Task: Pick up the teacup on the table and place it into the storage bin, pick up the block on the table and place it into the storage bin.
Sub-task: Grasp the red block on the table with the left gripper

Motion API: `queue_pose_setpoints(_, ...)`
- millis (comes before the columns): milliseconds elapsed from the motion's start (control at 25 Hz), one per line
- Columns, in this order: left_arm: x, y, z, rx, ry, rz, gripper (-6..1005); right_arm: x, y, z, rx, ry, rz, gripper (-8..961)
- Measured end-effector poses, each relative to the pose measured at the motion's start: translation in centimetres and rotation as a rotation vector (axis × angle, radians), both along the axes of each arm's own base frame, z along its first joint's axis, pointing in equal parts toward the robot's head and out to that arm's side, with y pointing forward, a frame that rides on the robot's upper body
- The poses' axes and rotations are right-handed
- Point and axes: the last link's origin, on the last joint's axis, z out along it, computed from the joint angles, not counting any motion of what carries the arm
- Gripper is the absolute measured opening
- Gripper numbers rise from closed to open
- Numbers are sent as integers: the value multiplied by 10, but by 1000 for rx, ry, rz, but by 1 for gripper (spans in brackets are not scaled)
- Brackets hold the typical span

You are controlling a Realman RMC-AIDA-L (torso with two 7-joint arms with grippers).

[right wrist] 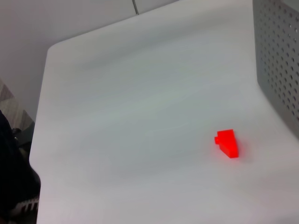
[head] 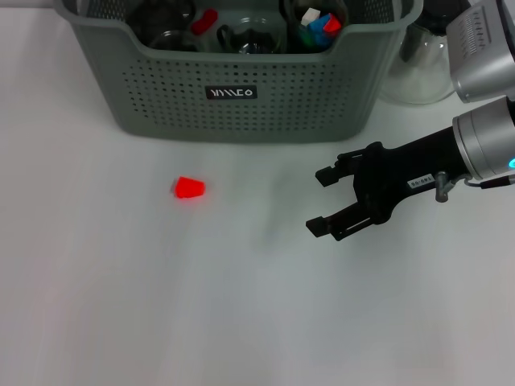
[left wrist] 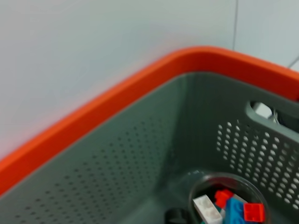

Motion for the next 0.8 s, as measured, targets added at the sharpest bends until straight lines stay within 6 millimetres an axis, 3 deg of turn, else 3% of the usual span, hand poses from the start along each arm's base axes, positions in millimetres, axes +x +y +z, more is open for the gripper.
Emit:
queue_pose_setpoints(120,1,-2,15,27,-23,-6,412,1,0,0,0,0,0,948)
queue_pose_setpoints(280,16,-17,56,77,-113,-41,547,1,-1,0,0,0,1,948)
queue_pose_setpoints(360,25,-34,82,90,-192,-84,614,1,0,0,1,-1,1,948)
queue_pose_setpoints(440,34,-62,104,56,-269,-167,708,1,0,1,1,-1,0,948)
queue_pose_setpoints(560,39,-107,122,-19,-303,-313,849,1,0,1,2,-2,0,948)
queue_pose_setpoints(600,38,-124,126,-57,-296,-359,852,1,0,1,2,-2,0,948)
queue_pose_setpoints(800,20,-179,114,-273,-177,-409,866,1,1,2,8,0,-3,948)
